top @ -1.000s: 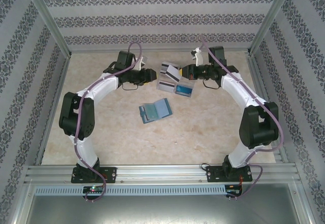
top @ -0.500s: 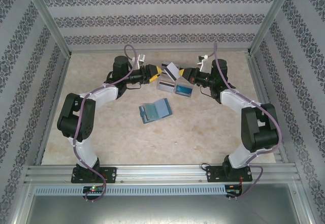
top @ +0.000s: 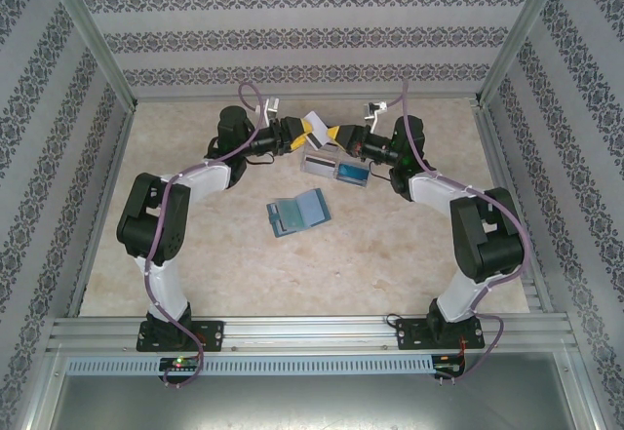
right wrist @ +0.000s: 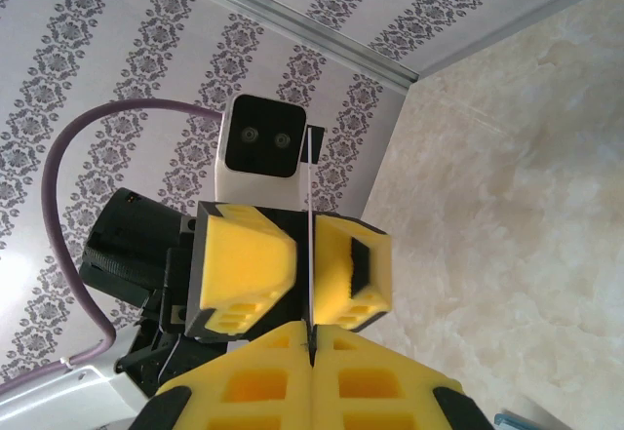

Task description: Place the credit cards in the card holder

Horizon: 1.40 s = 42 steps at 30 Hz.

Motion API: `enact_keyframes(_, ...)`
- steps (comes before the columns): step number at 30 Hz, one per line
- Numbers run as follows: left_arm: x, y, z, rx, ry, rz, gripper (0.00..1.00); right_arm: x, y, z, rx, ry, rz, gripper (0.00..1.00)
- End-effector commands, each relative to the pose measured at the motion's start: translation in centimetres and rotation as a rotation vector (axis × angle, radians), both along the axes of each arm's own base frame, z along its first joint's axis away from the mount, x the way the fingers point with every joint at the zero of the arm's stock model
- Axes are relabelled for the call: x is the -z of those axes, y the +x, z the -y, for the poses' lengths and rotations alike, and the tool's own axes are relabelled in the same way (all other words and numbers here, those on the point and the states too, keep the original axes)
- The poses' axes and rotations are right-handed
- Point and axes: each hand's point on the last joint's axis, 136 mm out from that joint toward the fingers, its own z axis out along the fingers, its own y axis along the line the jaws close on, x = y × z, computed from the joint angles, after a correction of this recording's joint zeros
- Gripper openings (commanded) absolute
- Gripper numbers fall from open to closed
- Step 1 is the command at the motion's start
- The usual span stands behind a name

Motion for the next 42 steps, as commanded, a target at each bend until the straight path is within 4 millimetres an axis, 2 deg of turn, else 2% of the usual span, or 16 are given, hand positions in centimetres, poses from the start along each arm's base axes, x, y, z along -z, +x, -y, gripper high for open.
enact_keyframes(1, -1.9, 0.3, 0.5, 0.019, -0.045, 0.074, 0.27, -1.0, 0.0, -0.3, -0.021, 0.024, 0.043, 0.02)
enact_keyframes(6, -2.4, 0.7, 0.3, 0.013, -0.035, 0.086, 0.1, -0.4, -0.3, -0.3, -0.023, 0.007, 0.038, 0.04)
enact_keyframes(9, -2.4, 0.6, 0.3, 0.022, -0.013, 0.089, 0.0, -0.3, -0.7, -0.1, -0.031, -0.03, 0.045, 0.18)
enact_keyframes(11, -2.2, 0.4, 0.5, 0.038, 0.015, 0.088, 0.0, 0.0, -0.7, 0.6, -0.038, -0.063, 0.033, 0.31)
enact_keyframes(15, -1.9, -0.3, 0.8, 0.102, 0.062, 0.081, 0.0, -0.7, 0.1, 2.7, -0.054, -0.075, 0.02, 0.36)
enact_keyframes(17, -1.8, -0.7, 0.9, 0.128, 0.077, 0.081, 0.0, -1.0, 0.3, 2.9, -0.1, -0.07, 0.001, 0.36)
enact_keyframes(25, -2.5, -2.0, 1.6, 0.222, 0.099, 0.097, 0.0, -1.7, -0.6, 1.1, -0.265, -0.041, -0.017, 0.37)
enact_keyframes(33, -3.4, -2.3, 2.0, 0.257, 0.067, 0.111, 0.0, -0.5, -1.1, 0.2, -0.295, -0.05, -0.047, 0.38)
enact_keyframes(42, -3.2, -2.8, 2.5, 0.289, 0.084, 0.105, 0.0, -0.9, -1.3, -0.3, -0.315, -0.048, -0.04, 0.32)
